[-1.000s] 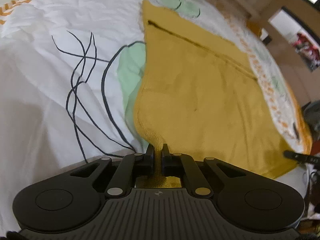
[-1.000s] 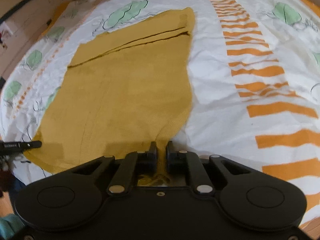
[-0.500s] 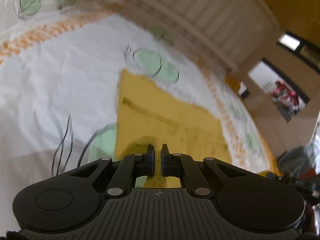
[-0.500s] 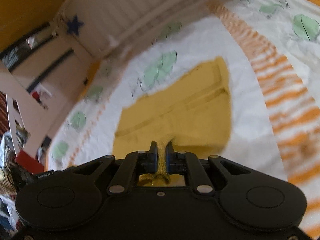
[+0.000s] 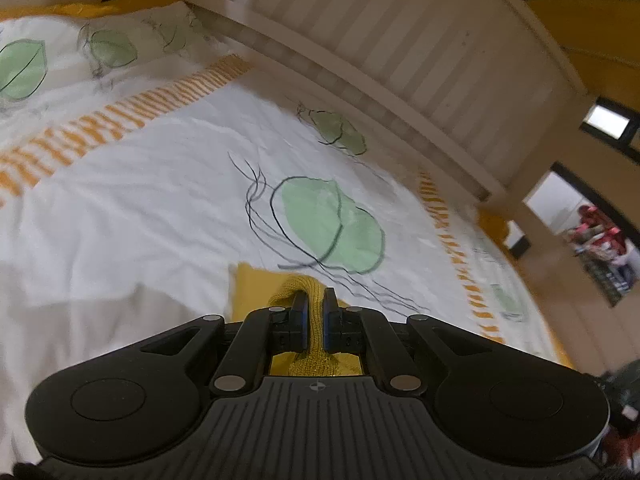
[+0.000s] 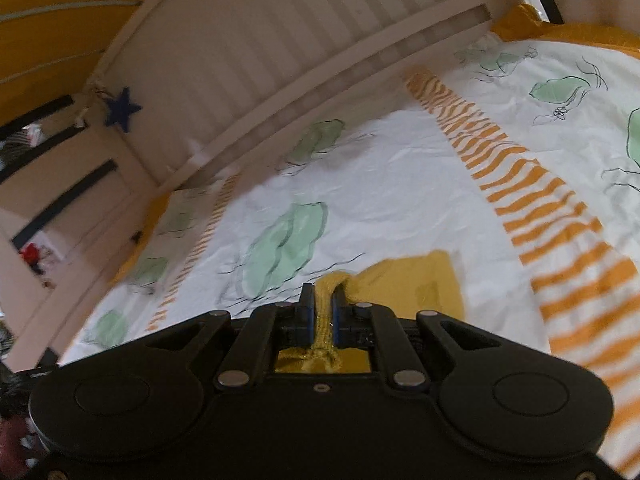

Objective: Fold small clothes
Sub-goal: 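Lift the held end with both grippers, fold it over the sweater, release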

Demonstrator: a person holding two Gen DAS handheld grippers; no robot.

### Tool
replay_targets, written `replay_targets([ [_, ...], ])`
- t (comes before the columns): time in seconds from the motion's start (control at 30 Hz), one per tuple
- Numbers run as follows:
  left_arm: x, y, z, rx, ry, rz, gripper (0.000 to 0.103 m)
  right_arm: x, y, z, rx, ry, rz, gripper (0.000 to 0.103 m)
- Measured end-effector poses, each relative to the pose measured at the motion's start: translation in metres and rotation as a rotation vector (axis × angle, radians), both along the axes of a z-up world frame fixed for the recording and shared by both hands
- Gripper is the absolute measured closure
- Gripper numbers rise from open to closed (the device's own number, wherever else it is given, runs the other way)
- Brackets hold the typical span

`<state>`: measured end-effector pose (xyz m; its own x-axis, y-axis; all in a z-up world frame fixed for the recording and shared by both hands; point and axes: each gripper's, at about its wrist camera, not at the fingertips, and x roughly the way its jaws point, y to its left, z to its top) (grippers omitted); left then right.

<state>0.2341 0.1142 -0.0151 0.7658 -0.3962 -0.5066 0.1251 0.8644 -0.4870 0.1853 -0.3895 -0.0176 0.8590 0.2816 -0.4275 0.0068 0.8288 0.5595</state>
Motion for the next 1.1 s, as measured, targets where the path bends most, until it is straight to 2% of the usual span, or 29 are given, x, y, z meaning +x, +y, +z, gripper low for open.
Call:
replay_targets([
  [0.13, 0.032, -0.007, -0.013, 0.035, 0.007, -0.004, 0.097, 0.037, -0.002, -0.018, -0.025, 0.030, -0.026, 0.089],
  [0.37, 0.082, -0.013, -0.050, 0.050, 0.109, 0.049, 0.096, 0.080, -0.007, -0.047, -0.067, 0.118, -0.076, 0.088],
  [0.43, 0.094, -0.011, -0.062, 0.026, 0.152, 0.063, 0.094, 0.087, -0.009, -0.054, -0.079, 0.145, -0.089, 0.087],
  [0.5, 0.104, -0.006, -0.070, -0.017, 0.193, 0.081, 0.093, 0.094, -0.012, -0.063, -0.069, 0.170, -0.110, 0.078],
  [0.57, 0.108, -0.001, -0.072, -0.036, 0.200, 0.119, 0.092, 0.095, -0.017, -0.066, -0.057, 0.170, -0.161, 0.078],
  [0.63, 0.108, 0.002, -0.069, -0.039, 0.179, 0.137, 0.090, 0.091, -0.025, -0.065, -0.039, 0.147, -0.202, 0.078],
  [0.67, 0.106, 0.002, -0.065, -0.017, 0.155, 0.155, 0.082, 0.088, -0.028, -0.063, -0.037, 0.140, -0.218, 0.078],
  [0.73, 0.099, 0.002, -0.054, 0.050, 0.088, 0.167, 0.079, 0.081, -0.029, -0.057, -0.052, 0.123, -0.224, 0.078],
  [0.9, 0.062, -0.003, -0.041, 0.147, 0.017, 0.093, 0.079, 0.052, -0.003, -0.042, -0.240, 0.067, -0.097, 0.078],
  [1.1, 0.017, -0.030, -0.056, 0.272, -0.001, -0.012, 0.079, 0.021, 0.048, -0.051, -0.403, 0.062, 0.065, 0.078],
])
